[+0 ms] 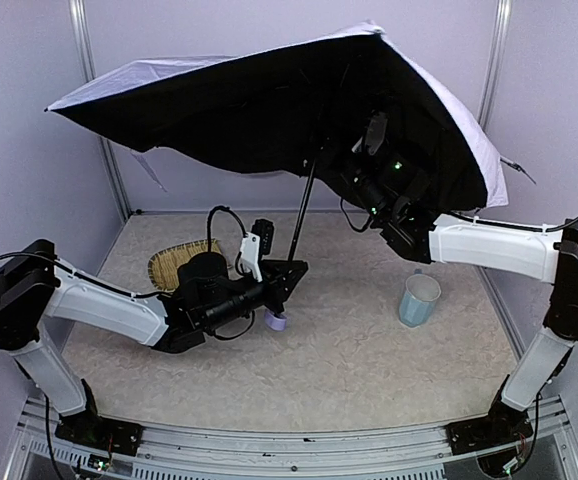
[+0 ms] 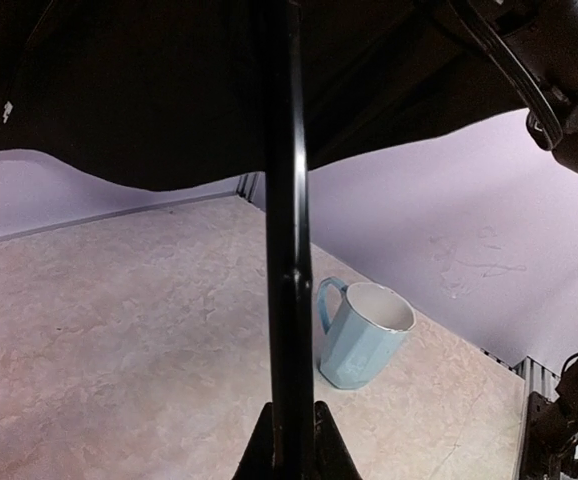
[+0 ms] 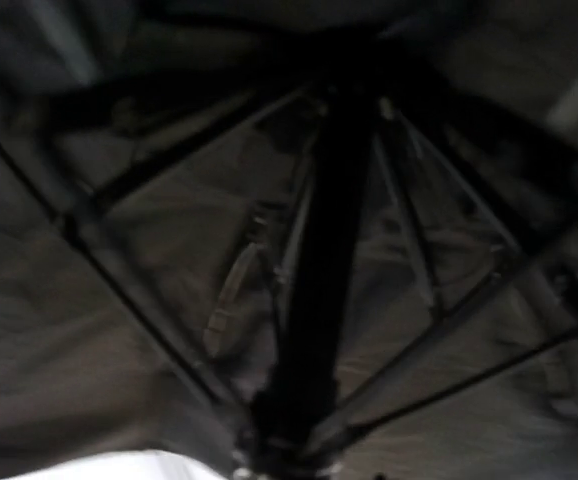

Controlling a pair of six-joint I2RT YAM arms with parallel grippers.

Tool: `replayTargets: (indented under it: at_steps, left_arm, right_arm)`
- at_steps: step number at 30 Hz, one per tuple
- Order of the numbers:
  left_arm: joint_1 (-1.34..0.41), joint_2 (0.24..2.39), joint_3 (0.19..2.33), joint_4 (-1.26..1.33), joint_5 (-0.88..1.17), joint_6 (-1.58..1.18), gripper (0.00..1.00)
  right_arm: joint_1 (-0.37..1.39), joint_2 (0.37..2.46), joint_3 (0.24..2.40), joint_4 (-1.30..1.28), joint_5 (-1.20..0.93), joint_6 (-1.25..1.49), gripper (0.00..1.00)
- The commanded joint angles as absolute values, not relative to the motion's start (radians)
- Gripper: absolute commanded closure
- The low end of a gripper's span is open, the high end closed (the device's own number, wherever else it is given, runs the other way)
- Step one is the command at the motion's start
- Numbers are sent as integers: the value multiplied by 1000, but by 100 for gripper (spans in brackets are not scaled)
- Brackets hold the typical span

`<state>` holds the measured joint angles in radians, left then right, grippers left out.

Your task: Put away the umbrella

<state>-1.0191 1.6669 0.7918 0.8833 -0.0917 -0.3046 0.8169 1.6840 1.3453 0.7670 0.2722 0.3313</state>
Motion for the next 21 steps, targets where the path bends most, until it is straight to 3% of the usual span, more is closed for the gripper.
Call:
replayTargets:
  at_steps: [1,6,13,18,21]
  left_arm:
    - [-1028,1641,822,925,-149,-252,100]
    - [-1035,1649,812,938,-160,-244,100]
    - [-1037,1655,805,944,-160,-234,100]
    - [-1037,1661,772,970,-167,-215,100]
    - [-1038,1670,762,983,-183,-213,100]
  right_arm:
    - [813,1651,1338,733,389,235,64]
    - [813,1644,1362,723,409,195,67]
    - [792,1634,1353,706,325,256,86]
    - [771,1620,1401,613,206,299,67]
    - [759,1606,1392,631,187,331,67]
